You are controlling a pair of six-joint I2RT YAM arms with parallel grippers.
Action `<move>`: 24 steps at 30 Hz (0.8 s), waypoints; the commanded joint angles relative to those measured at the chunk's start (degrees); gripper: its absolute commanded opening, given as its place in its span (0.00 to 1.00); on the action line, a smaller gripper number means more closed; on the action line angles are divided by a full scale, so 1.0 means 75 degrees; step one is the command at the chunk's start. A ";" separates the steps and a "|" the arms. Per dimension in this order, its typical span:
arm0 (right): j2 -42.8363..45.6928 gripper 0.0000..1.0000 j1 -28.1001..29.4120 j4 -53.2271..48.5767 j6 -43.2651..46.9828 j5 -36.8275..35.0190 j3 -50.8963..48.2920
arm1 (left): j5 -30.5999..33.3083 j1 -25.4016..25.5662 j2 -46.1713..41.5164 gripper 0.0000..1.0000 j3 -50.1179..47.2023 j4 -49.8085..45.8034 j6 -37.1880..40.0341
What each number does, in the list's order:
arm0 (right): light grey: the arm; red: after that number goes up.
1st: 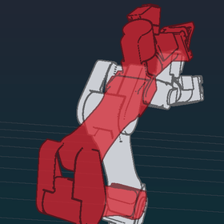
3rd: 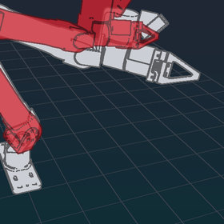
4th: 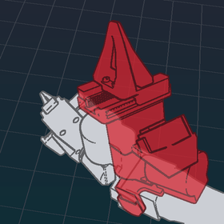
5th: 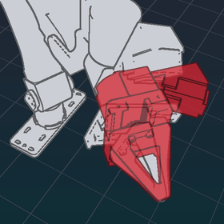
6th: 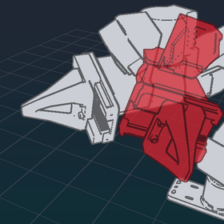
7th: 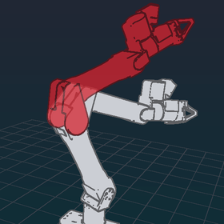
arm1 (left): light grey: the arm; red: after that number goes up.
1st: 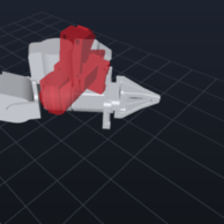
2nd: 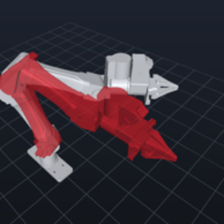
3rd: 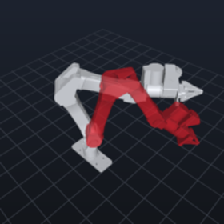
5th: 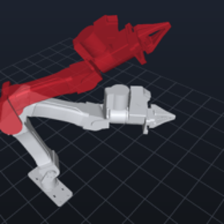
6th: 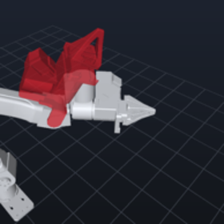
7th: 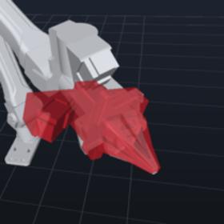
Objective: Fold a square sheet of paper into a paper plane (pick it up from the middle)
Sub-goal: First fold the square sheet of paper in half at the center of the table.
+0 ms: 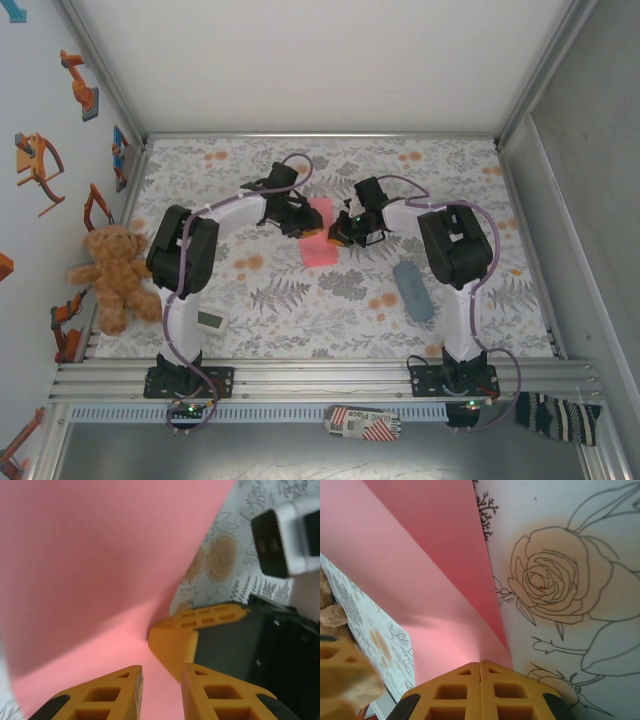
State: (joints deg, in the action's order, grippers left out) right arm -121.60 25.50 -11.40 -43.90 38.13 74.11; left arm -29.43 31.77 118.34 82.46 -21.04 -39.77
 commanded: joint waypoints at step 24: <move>-0.1229 0.00 -0.0031 -0.2124 0.0439 -0.2049 -0.0412 | 0.0089 -0.1392 0.0031 0.28 -0.1235 0.1058 0.0861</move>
State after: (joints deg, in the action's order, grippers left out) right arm -122.39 25.47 -14.31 -41.74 38.09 75.64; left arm -34.28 24.32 119.48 73.67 -9.15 -36.73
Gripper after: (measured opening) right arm 0.049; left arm 0.275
